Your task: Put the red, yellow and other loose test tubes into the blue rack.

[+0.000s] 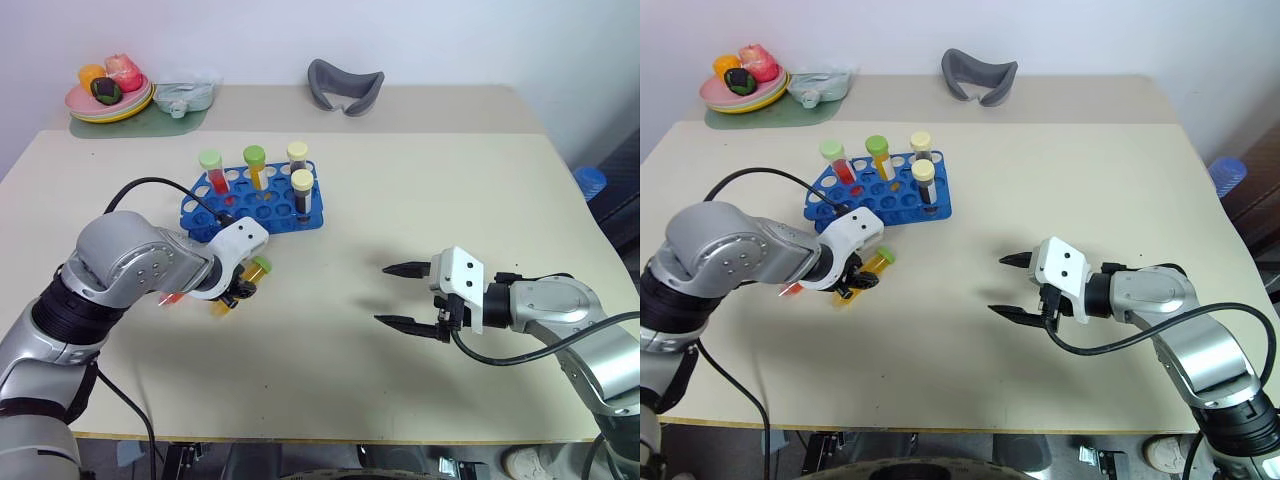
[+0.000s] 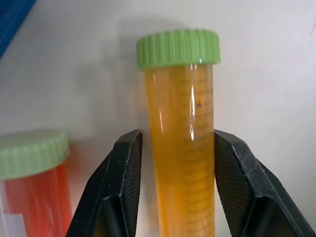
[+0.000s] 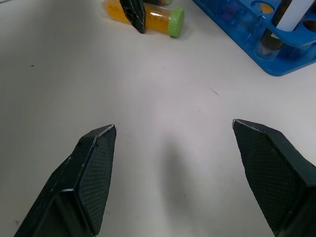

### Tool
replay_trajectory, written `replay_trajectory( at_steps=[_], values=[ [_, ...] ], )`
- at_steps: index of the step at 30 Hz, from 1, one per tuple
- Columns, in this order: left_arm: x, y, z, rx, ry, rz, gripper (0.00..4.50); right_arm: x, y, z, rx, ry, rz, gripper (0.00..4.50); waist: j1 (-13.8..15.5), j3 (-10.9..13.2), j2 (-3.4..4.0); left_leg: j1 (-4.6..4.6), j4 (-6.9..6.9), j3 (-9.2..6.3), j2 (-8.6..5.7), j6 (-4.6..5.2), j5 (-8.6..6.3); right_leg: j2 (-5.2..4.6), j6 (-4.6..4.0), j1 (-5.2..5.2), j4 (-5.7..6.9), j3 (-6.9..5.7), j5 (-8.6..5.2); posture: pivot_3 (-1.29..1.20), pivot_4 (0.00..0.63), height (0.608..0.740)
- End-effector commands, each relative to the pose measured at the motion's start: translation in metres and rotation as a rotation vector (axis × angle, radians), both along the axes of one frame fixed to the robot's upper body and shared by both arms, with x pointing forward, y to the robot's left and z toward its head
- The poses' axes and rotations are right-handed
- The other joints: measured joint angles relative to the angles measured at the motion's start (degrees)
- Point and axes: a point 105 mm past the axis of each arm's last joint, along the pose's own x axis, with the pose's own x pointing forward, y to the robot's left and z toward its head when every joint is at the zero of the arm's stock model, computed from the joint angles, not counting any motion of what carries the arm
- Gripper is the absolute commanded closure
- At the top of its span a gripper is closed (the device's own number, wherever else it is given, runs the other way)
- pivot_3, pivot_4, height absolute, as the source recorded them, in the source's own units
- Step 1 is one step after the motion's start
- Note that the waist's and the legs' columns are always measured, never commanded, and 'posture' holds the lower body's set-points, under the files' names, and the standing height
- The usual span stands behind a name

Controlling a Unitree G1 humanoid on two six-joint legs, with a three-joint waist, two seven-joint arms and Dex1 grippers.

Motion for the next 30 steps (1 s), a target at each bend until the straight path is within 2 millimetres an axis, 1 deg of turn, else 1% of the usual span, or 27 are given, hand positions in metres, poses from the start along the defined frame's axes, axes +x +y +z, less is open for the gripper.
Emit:
replay_trajectory(
  at_steps=[1, 3, 5, 7, 8, 14, 16, 18, 21, 23, 25, 27, 29, 30],
  values=[
    [0.001, -0.001, -0.003, 0.017, 0.003, -0.003, 2.36, -0.005, 0.007, 0.010, 0.011, -0.045, 0.033, 0.65, 0.0, 0.0, 0.00, 0.00, 0.00, 0.00, 0.00, 0.00, 0.00, 0.00, 0.00, 0.00, 0.00, 0.00, 0.00, 0.00, 0.150, 0.740],
    [-0.001, -0.001, -0.004, 0.023, 0.008, -0.010, 2.36, -0.005, 0.007, 0.009, 0.012, -0.044, 0.032, 0.65, 0.0, 0.0, 0.01, 0.01, 0.00, 0.00, 0.00, 0.00, 0.00, 0.00, 0.00, 0.00, 0.00, 0.00, 0.00, 0.00, 0.150, 0.740],
    [-0.002, 0.000, -0.004, 0.032, 0.009, -0.012, 2.93, -0.006, 0.008, 0.009, 0.014, -0.042, 0.031, 0.65, 0.0, 0.0, 0.01, 0.01, 0.00, 0.00, 0.00, 0.00, 0.00, 0.00, 0.00, 0.01, 0.01, 0.00, 0.00, 0.00, 0.150, 0.740],
    [-0.001, 0.002, -0.003, 0.037, 0.003, -0.007, 3.63, -0.006, 0.008, 0.009, 0.015, -0.040, 0.032, 0.65, -0.1, 0.0, 0.01, 0.01, 0.00, 0.00, 0.00, 0.00, 0.00, 0.00, 0.00, 0.00, 0.01, 0.00, 0.00, 0.00, 0.150, 0.740],
    [-0.001, 0.004, -0.002, 0.039, -0.001, -0.004, 3.71, -0.006, 0.008, 0.009, 0.016, -0.040, 0.032, 0.65, -0.2, 0.0, 0.01, 0.01, 0.00, 0.00, 0.00, 0.00, 0.00, 0.00, 0.00, 0.00, 0.02, 0.00, 0.00, 0.00, 0.150, 0.740],
    [0.002, 0.005, 0.005, 0.033, -0.033, 0.003, 3.71, -0.005, 0.009, 0.009, 0.017, -0.040, 0.035, 0.65, -0.3, 0.0, 0.01, 0.02, 0.00, 0.00, 0.00, 0.00, 0.00, 0.01, 0.00, -0.01, 0.06, 0.00, 0.00, 0.00, 0.150, 0.740],
    [0.005, 0.002, 0.012, 0.038, -0.084, -0.006, 3.71, -0.004, 0.009, 0.009, 0.017, -0.040, 0.035, 0.65, -0.3, 0.0, 0.00, 0.02, 0.01, 0.00, 0.00, 0.00, 0.00, 0.01, 0.00, -0.01, 0.06, 0.00, 0.00, 0.00, 0.150, 0.740],
    [0.007, 0.000, 0.025, 0.026, -0.173, -0.047, 3.71, -0.003, 0.009, 0.009, 0.015, -0.043, 0.035, 0.65, -0.5, 0.0, -0.03, 0.00, 0.01, 0.00, 0.00, 0.00, 0.00, 0.02, 0.00, -0.04, 0.06, 0.00, 0.00, 0.00, 0.150, 0.740],
    [0.006, -0.004, 0.058, -0.101, -0.370, -0.138, 3.71, -0.002, 0.007, 0.010, 0.013, -0.044, 0.031, 0.65, -0.8, 0.0, -0.03, -0.03, -0.05, 0.02, 0.02, -0.01, 0.01, 0.03, 0.00, -0.14, 0.05, 0.03, 0.00, 0.00, 0.150, 0.740],
    [-0.001, -0.005, 0.082, -0.226, -0.523, -0.210, 3.71, -0.002, 0.005, 0.009, 0.011, -0.042, 0.028, 0.65, -0.8, 0.0, -0.01, -0.03, -0.08, 0.03, 0.04, -0.10, 0.05, 0.03, -0.01, -0.16, 0.05, 0.03, 0.00, 0.00, 0.150, 0.740],
    [-0.008, 0.004, 0.102, -0.333, -0.666, -0.234, 3.71, 0.000, 0.004, 0.009, 0.009, -0.042, 0.024, 0.65, -0.6, 0.0, -0.01, -0.02, -0.10, 0.05, 0.05, -0.18, 0.10, 0.02, -0.02, -0.14, 0.00, 0.02, 0.00, 0.00, 0.150, 0.740],
    [-0.005, 0.022, 0.111, -0.396, -0.770, -0.165, 3.71, 0.002, 0.004, 0.008, 0.013, -0.044, 0.020, 0.65, -0.4, 0.0, -0.02, -0.02, -0.08, 0.09, 0.05, -0.05, 0.03, -0.01, -0.02, -0.11, -0.02, 0.03, 0.00, 0.00, 0.150, 0.740],
    [-0.001, 0.029, 0.115, -0.468, -0.827, -0.122, 3.71, 0.003, 0.005, 0.009, 0.017, -0.046, 0.020, 0.65, -0.1, 0.0, -0.03, -0.02, -0.02, 0.07, 0.04, -0.01, 0.01, -0.01, -0.02, -0.05, -0.01, 0.01, 0.00, 0.00, 0.150, 0.740],
    [0.005, 0.032, 0.128, -0.555, -0.948, -0.075, 3.71, 0.004, 0.006, 0.009, 0.023, -0.046, 0.021, 0.65, 0.1, 0.0, -0.02, 0.00, 0.01, 0.07, 0.03, 0.00, 0.00, -0.01, -0.01, -0.01, -0.01, 0.01, 0.01, 0.00, 0.150, 0.740]
  ],
)
